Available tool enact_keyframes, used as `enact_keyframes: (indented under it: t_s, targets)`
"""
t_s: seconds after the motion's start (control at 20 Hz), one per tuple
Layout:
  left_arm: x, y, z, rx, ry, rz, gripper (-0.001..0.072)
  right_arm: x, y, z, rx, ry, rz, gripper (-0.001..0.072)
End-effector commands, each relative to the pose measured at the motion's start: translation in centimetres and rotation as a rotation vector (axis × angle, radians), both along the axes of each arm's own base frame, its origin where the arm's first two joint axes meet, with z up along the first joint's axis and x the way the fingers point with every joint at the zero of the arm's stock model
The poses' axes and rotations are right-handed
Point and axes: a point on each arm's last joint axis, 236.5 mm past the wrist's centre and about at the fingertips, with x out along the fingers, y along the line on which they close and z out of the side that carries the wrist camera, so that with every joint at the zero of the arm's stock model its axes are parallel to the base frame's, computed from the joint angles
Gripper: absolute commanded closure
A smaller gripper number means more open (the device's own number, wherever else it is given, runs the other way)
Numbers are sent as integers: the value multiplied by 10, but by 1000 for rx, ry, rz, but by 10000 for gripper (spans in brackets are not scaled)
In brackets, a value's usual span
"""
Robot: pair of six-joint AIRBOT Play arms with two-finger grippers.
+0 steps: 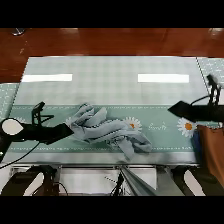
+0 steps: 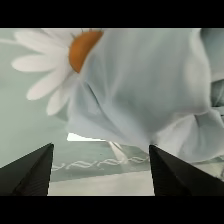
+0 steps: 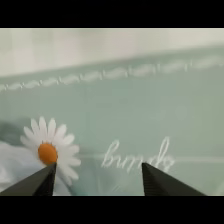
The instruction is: Fold the shirts.
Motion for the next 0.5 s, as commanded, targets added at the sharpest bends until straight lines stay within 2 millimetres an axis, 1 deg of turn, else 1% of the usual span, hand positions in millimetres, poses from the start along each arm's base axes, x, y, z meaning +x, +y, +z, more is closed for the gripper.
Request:
enact_keyframes:
  t_s: [0.0, 0.05, 0.1, 0.2, 0.25, 0.4, 0.45]
  targets:
    - [-10, -20, -18, -112, 32, 25, 5, -40, 33, -32, 180, 48, -40, 92]
    - [-9, -19, -21, -108, 34, 25, 5, -46, 41, -37, 192, 65, -19, 92]
    - [-7, -18, -24, -103, 37, 29, 5, -49, 45, -41, 182, 71, 1, 92]
    - [-6, -17, -31, -99, 59, 40, 5, -50, 49, -43, 162, 64, 26, 92]
    - [-3, -19, -32, -114, 61, 51, 5, -49, 51, -42, 161, 60, 28, 92]
    - [18, -31, -30, -186, -6, 73, 8, -45, 50, -42, 157, 52, 12, 92]
    - [24, -33, -30, -198, -22, 80, 101, -45, 50, -43, 152, 53, 12, 92]
